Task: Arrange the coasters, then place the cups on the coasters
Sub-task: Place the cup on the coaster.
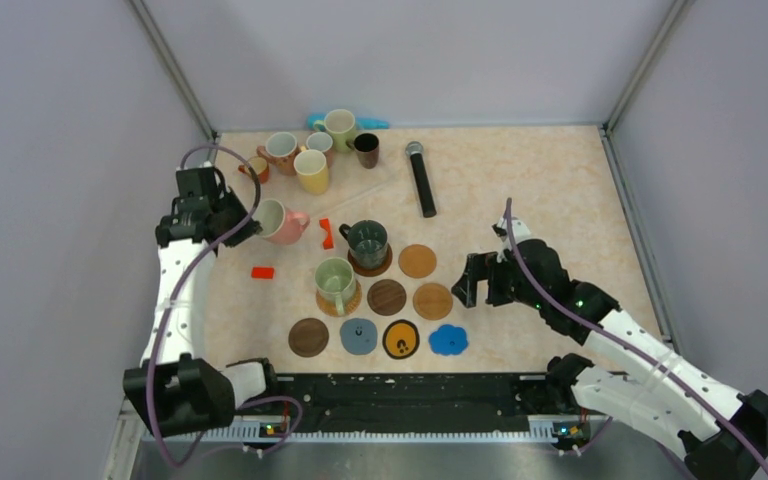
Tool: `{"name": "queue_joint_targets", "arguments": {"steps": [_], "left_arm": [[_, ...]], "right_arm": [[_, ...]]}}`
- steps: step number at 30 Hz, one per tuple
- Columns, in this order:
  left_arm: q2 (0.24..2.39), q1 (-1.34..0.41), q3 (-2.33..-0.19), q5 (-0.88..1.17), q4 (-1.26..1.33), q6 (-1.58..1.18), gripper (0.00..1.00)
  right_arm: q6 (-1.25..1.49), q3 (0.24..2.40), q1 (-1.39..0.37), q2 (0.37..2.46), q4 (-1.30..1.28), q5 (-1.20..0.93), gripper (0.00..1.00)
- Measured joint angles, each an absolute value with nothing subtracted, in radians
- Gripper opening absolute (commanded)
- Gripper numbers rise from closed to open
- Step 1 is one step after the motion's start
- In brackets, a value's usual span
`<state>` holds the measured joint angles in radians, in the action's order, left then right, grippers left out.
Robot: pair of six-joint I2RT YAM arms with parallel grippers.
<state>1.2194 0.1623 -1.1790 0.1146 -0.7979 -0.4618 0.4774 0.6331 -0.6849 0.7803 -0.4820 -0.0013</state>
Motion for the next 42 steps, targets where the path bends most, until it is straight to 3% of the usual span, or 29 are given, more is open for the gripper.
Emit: {"name": "queue_joint_targets", "arguments": {"steps": [13,30,42], "left_arm": [[0.933,0.155,-0.993,0.138,-0.900,-0.515,0.00],[0.886,0.155,-0.976,-0.093,-1.224,-0.996,0.00],[0.841,0.144,-0.973,-0.123,-1.417,-1.229,0.00]], "right_arm": [[0.484,0.628,-0.685,0.794,-0.480,-0.002,0.98],[0.492,0.628,-0.685,0.795,-0.480,-0.002,0.98],[0.493,0.628,-0.685,0.808,-0.477,-0.002,0.98]]}}
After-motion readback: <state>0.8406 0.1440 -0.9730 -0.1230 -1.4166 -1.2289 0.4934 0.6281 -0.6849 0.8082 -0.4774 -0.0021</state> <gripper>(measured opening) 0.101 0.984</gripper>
